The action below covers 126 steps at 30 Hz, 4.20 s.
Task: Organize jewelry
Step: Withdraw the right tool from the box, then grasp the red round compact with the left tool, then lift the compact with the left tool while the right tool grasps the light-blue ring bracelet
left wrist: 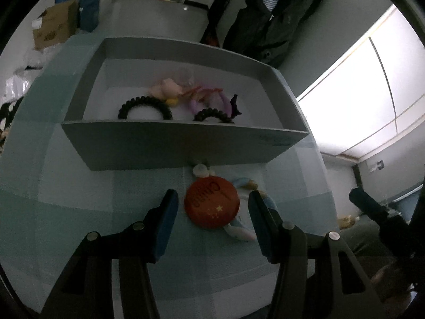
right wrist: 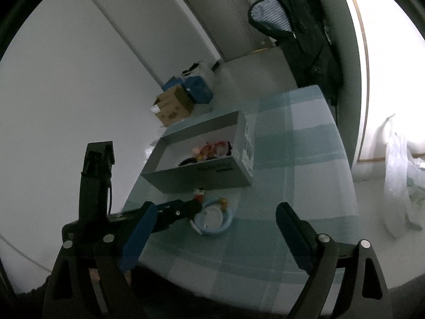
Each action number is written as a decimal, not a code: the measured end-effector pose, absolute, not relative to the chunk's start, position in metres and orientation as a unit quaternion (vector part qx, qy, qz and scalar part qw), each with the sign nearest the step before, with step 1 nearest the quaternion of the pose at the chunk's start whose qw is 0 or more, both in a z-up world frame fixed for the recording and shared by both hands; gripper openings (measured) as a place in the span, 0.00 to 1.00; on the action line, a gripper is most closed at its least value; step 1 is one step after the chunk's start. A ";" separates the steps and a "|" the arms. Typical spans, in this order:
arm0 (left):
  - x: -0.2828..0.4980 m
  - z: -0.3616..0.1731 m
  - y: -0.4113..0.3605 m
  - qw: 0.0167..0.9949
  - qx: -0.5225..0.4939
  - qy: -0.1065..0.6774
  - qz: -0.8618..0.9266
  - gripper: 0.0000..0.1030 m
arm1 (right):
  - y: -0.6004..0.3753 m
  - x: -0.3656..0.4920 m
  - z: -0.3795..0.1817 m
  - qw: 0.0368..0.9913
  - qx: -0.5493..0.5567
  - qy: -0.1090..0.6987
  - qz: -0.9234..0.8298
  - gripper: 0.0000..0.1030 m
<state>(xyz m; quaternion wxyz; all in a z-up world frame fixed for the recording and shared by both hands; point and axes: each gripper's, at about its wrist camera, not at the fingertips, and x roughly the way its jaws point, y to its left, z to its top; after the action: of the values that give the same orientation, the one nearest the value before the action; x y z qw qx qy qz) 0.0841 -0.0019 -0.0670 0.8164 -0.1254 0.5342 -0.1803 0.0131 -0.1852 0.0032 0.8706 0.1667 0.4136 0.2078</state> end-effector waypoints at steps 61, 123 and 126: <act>0.077 -0.070 0.062 0.808 -0.189 0.530 -0.174 0.05 | -0.152 0.023 -0.020 0.860 0.121 0.450 0.206 0.89; 0.059 -0.014 0.066 0.851 -0.187 0.439 -0.220 0.02 | -0.141 0.030 0.002 0.865 0.158 0.401 0.256 0.52; 0.061 -0.012 0.067 0.847 -0.192 0.438 -0.232 0.02 | -0.141 0.030 0.009 0.865 0.169 0.391 0.267 0.52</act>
<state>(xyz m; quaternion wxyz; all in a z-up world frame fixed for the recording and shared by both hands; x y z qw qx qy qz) 0.0611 0.0667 -0.0123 0.8470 -0.1919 0.4378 -0.2325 0.0300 -0.1413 0.0092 0.8646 0.1689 0.3908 0.2669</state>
